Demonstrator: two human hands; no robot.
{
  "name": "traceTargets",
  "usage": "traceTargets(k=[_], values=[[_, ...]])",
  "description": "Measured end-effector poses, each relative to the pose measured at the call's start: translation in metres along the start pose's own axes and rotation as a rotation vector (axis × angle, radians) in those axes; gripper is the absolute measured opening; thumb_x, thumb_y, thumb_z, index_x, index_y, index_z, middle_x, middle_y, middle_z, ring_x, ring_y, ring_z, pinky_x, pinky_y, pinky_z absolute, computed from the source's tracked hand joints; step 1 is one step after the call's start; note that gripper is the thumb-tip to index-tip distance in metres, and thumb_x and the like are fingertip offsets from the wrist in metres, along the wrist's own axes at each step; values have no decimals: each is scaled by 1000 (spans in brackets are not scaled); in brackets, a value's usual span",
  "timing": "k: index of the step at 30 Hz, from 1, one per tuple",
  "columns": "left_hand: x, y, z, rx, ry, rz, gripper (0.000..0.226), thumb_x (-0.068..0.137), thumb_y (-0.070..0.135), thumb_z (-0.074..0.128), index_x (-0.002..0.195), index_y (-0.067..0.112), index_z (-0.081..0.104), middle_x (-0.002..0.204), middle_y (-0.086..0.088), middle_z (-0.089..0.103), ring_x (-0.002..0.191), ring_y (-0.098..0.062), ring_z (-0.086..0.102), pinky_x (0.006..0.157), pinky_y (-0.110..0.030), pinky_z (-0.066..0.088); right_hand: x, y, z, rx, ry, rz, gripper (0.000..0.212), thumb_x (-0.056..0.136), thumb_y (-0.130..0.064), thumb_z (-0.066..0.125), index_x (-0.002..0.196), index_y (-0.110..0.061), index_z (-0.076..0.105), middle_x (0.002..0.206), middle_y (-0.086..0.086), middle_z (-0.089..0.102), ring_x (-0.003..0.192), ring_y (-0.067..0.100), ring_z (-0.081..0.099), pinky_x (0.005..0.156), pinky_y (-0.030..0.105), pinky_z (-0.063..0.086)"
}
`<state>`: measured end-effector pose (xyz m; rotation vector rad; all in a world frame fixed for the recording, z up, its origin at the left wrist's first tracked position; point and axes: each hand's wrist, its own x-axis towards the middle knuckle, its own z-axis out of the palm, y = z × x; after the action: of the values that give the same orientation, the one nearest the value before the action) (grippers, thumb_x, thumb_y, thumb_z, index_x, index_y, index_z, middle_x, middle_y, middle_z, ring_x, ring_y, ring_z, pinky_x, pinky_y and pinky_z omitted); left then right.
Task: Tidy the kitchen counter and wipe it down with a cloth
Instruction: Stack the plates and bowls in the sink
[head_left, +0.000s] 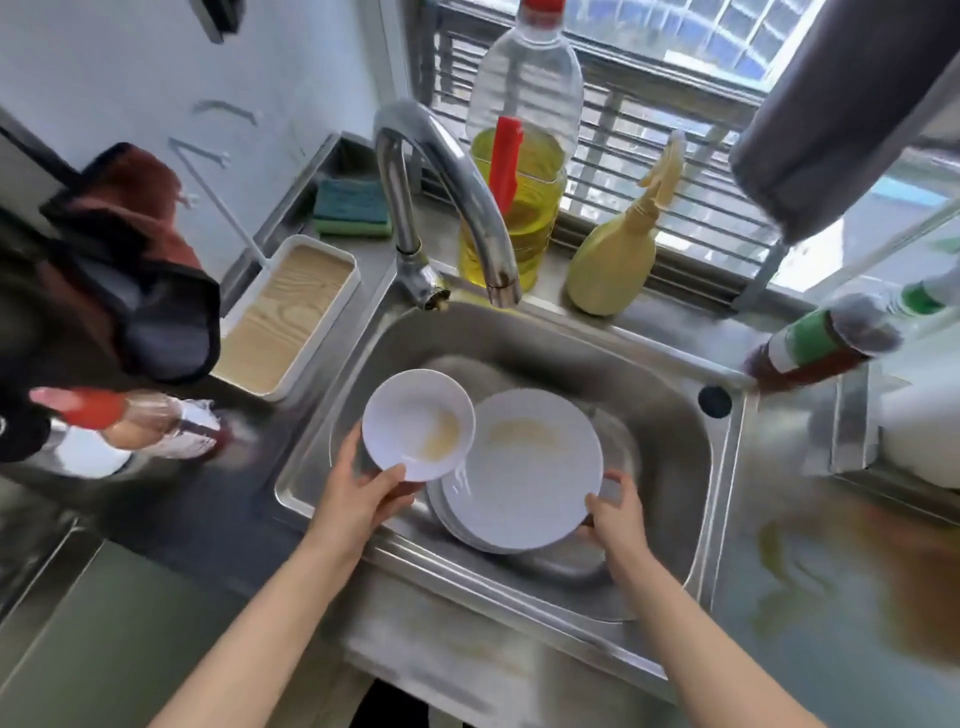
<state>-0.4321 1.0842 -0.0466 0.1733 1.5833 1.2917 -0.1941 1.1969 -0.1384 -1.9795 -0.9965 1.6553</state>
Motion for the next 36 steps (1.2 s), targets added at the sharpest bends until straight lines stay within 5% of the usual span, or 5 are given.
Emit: traceTargets(k=[14, 23, 29, 33, 36], values=[[-3, -28, 1, 11, 147, -37, 63, 88, -1, 56, 134, 36, 35, 100, -4, 65, 80, -17, 69, 73, -25, 56, 40, 28, -1, -245, -154, -91, 36, 75, 20, 52, 89, -9, 66, 85, 8, 66, 94, 33, 63, 70, 28, 49], [-8, -18, 14, 72, 77, -21, 60, 87, 0, 57, 127, 40, 37, 112, -12, 65, 85, -21, 69, 66, -27, 56, -40, -78, 35, -72, -706, -4, 37, 91, -29, 57, 127, -28, 48, 113, 11, 64, 91, 29, 70, 85, 36, 54], [0, -17, 12, 118, 51, 13, 68, 87, -2, 57, 138, 35, 32, 110, -12, 64, 81, -20, 68, 60, -18, 52, -56, -82, 62, -122, -590, -102, 34, 90, -9, 55, 121, -24, 55, 98, 12, 70, 86, 23, 70, 78, 30, 57], [4, -24, 1, 742, 82, 151, 67, 87, 39, 58, 141, 49, 19, 116, 5, 62, 97, -17, 64, 83, -33, 50, -47, -78, 80, -114, -454, -29, 34, 85, 2, 52, 102, -26, 59, 87, 13, 69, 78, 25, 69, 68, 27, 58], [11, -41, -17, 1128, 373, 420, 55, 87, 45, 40, 138, 23, 42, 137, -7, 48, 124, -27, 47, 102, -46, 35, -29, -76, 98, -82, -367, 11, 34, 84, 4, 49, 108, -20, 55, 89, 16, 66, 77, 27, 66, 64, 27, 58]])
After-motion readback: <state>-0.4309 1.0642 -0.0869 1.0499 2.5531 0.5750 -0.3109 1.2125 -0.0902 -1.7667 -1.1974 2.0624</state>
